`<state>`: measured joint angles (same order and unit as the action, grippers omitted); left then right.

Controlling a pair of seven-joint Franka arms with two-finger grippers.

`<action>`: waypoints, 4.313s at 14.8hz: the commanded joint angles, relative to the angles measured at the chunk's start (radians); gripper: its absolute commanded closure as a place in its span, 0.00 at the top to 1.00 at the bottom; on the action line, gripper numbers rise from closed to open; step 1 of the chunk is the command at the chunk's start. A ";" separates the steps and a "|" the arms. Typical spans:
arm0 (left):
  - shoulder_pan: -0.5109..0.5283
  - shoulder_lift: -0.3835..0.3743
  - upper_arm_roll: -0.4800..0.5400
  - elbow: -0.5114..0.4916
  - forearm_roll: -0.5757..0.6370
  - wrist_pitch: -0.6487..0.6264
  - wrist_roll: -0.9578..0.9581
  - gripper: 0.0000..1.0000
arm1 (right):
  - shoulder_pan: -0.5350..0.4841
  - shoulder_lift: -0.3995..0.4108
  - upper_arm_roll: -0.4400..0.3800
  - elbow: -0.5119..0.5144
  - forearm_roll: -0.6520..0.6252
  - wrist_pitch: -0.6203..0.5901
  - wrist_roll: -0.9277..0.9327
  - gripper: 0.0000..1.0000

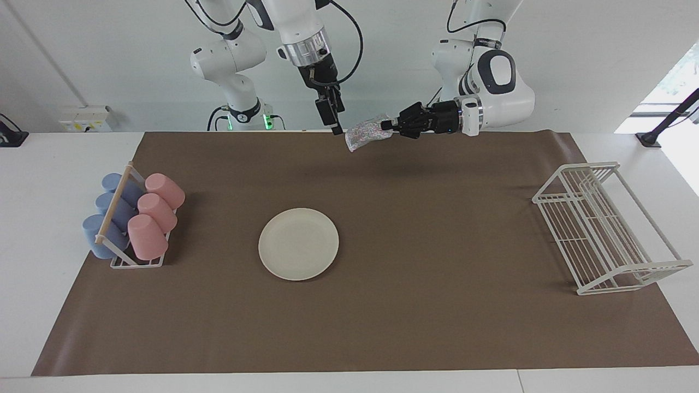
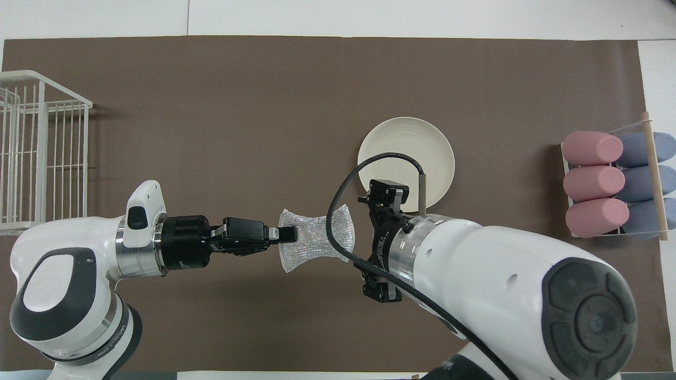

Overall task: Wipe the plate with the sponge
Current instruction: 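Grasp the cloth with the right gripper from the left gripper, then carry the cloth onto the plate with the right gripper while the left gripper withdraws, then rub the cloth around the plate surface with the right gripper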

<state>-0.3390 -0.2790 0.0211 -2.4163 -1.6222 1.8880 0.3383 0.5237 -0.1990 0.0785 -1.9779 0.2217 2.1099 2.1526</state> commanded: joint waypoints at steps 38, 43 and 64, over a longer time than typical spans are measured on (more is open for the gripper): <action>-0.012 -0.035 0.016 -0.033 0.016 -0.024 -0.061 1.00 | 0.096 -0.007 -0.005 -0.125 0.024 0.174 -0.129 0.00; -0.011 -0.037 0.017 -0.032 0.050 -0.012 -0.064 1.00 | -0.062 0.122 -0.005 -0.117 0.022 0.235 -0.335 0.00; 0.305 -0.012 0.014 0.040 1.122 0.022 -0.186 1.00 | -0.221 0.466 -0.005 -0.193 0.022 0.559 -0.647 0.00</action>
<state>-0.0370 -0.2962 0.0476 -2.3926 -0.6000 1.8784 0.1784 0.3461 0.2725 0.0672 -2.1399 0.2219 2.6490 1.5971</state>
